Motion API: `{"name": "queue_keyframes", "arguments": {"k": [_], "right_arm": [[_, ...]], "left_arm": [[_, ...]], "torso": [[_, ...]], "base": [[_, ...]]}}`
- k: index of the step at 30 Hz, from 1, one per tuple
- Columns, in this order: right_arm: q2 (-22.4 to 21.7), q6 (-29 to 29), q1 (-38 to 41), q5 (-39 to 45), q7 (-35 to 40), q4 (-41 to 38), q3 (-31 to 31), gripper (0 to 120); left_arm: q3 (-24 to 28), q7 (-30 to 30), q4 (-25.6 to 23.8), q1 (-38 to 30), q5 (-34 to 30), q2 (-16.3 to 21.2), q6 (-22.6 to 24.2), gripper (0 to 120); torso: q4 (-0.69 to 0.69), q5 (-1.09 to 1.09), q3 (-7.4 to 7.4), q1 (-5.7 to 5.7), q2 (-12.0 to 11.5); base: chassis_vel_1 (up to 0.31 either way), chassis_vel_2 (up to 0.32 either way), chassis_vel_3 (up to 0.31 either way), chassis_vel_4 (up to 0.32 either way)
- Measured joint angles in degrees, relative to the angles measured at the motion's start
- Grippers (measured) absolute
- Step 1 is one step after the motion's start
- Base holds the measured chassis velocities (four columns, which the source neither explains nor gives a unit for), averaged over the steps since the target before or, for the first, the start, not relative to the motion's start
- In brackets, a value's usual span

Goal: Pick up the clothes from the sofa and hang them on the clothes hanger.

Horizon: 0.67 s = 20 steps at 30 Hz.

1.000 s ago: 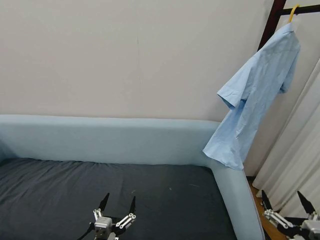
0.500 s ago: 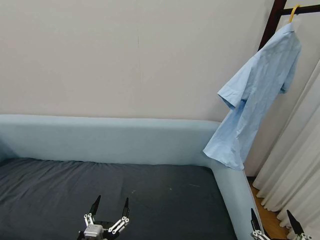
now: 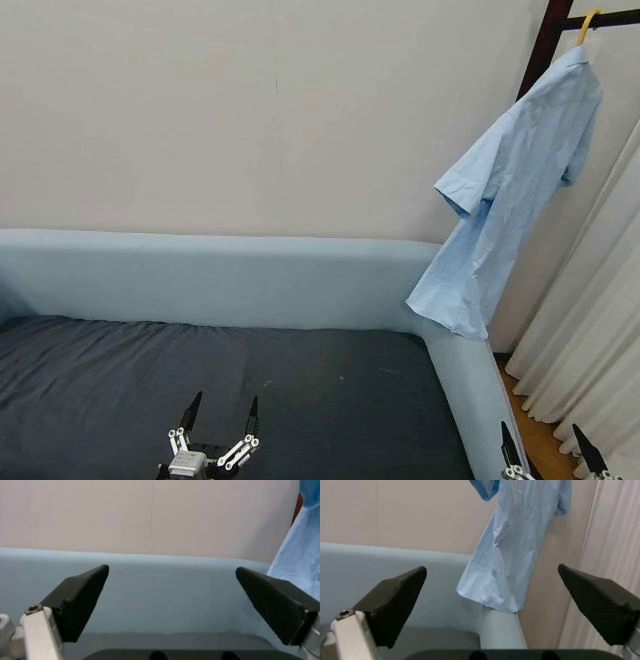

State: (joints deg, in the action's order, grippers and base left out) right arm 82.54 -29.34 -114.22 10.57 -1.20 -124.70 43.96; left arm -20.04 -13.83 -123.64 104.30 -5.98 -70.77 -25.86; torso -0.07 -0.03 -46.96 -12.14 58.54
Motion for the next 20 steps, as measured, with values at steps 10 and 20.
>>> {"name": "queue_keyframes", "arguments": {"k": [10,20], "right_arm": [[0.0,0.1,0.0,0.1,0.1,0.0,0.0,100],[-0.1,0.2,0.1,0.1,0.1,0.0,0.0,100]], "left_arm": [[0.0,0.0,0.0,0.0,0.0,0.0,0.1,100],[0.0,-0.1,0.0,0.0,0.0,0.0,0.1,100]], "torso": [[0.00,0.00,0.00,0.00,0.0],[0.00,0.00,0.00,0.00,0.0]], "base": [[0.000,0.000,0.000,0.000],[0.000,0.000,0.000,0.000]]}}
